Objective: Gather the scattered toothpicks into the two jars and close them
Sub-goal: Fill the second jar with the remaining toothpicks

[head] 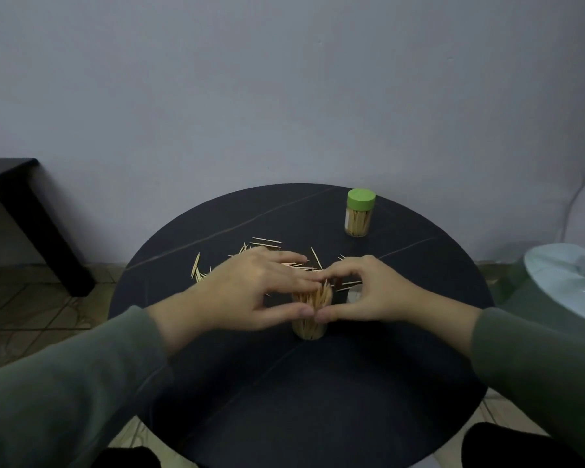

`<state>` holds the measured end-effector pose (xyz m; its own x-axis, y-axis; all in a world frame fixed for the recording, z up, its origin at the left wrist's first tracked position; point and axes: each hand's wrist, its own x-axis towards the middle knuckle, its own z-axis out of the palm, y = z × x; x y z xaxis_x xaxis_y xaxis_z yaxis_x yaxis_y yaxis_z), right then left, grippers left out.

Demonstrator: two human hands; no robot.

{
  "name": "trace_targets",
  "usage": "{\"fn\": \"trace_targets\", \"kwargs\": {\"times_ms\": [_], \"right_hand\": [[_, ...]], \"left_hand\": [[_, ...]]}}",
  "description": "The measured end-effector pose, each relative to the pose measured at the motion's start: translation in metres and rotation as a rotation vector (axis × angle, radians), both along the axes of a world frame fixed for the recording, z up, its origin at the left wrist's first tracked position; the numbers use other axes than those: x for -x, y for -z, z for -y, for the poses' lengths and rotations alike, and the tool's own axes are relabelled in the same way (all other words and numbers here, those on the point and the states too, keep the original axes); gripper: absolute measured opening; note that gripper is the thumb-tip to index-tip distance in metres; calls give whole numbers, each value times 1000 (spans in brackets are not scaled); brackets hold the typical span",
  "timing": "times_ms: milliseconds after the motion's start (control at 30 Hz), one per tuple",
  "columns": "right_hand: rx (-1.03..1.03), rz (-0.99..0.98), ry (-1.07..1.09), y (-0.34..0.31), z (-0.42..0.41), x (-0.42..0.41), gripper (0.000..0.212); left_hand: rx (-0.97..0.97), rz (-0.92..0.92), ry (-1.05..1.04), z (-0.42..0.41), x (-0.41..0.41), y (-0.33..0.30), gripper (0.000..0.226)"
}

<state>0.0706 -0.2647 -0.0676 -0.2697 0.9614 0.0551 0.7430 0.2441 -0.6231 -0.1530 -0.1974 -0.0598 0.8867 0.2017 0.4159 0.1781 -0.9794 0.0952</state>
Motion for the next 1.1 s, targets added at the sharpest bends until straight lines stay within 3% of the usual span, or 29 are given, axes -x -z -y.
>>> {"fn": "trace_targets", "kwargs": {"times_ms": [100, 200, 267, 433, 633, 800, 900, 1100], "right_hand": [[-5, 42, 24, 3, -2, -7, 79], [5, 66, 35, 3, -2, -9, 81], [-3, 69, 34, 2, -2, -8, 82], [-12, 82, 6, -1, -1, -7, 76], [-38, 59, -3, 0, -1, -7, 74], [-62, 22, -22, 1, 0, -7, 58], [-50, 42, -9, 2, -2, -8, 69], [-64, 24, -34, 0, -1, -7, 68]], "left_hand": [[-54, 42, -7, 1, 5, -3, 42], [-24, 87, -163, 5, 4, -2, 52], [16, 21, -208, 5, 4, 0, 55], [-85, -110, -73, 2, 3, 7, 48], [-123, 77, -34, 13, -5, -1, 57], [-260, -110, 32, 13, -7, 0, 55], [-234, -73, -44, 7, -6, 4, 45], [-102, -39, -103, 5, -2, 8, 50]]}}
